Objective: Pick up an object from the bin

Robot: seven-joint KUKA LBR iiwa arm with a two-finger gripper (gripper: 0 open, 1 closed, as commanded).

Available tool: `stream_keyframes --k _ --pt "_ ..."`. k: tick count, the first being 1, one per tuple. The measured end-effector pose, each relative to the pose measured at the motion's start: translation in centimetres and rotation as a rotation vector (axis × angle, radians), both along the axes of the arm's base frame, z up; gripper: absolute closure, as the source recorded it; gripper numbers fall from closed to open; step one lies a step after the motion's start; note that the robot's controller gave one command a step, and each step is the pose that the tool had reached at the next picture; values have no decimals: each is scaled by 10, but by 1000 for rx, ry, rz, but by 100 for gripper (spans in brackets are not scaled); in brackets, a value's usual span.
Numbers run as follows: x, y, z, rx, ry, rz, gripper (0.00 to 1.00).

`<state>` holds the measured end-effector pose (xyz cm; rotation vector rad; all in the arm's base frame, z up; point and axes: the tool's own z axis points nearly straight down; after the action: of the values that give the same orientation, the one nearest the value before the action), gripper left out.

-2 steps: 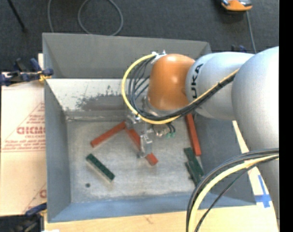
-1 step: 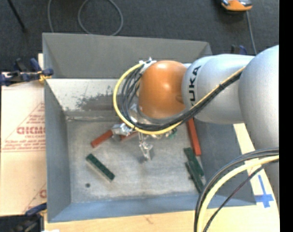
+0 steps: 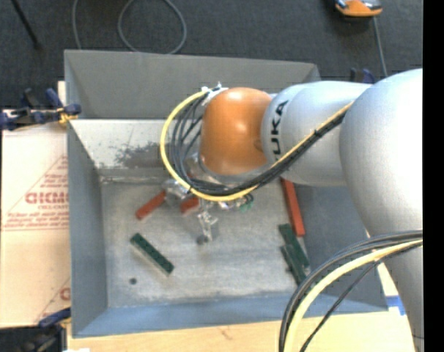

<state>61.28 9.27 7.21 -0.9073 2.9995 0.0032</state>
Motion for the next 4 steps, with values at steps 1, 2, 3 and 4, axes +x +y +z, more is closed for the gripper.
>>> stream_keyframes --k 1,2,3,4 --pt "28 51 0 0 3 -103 0" --pt "28 49 0 1 2 -107 100" --pt "27 49 -1 0 4 -109 0" --pt "41 99 78 4 -7 -128 0"
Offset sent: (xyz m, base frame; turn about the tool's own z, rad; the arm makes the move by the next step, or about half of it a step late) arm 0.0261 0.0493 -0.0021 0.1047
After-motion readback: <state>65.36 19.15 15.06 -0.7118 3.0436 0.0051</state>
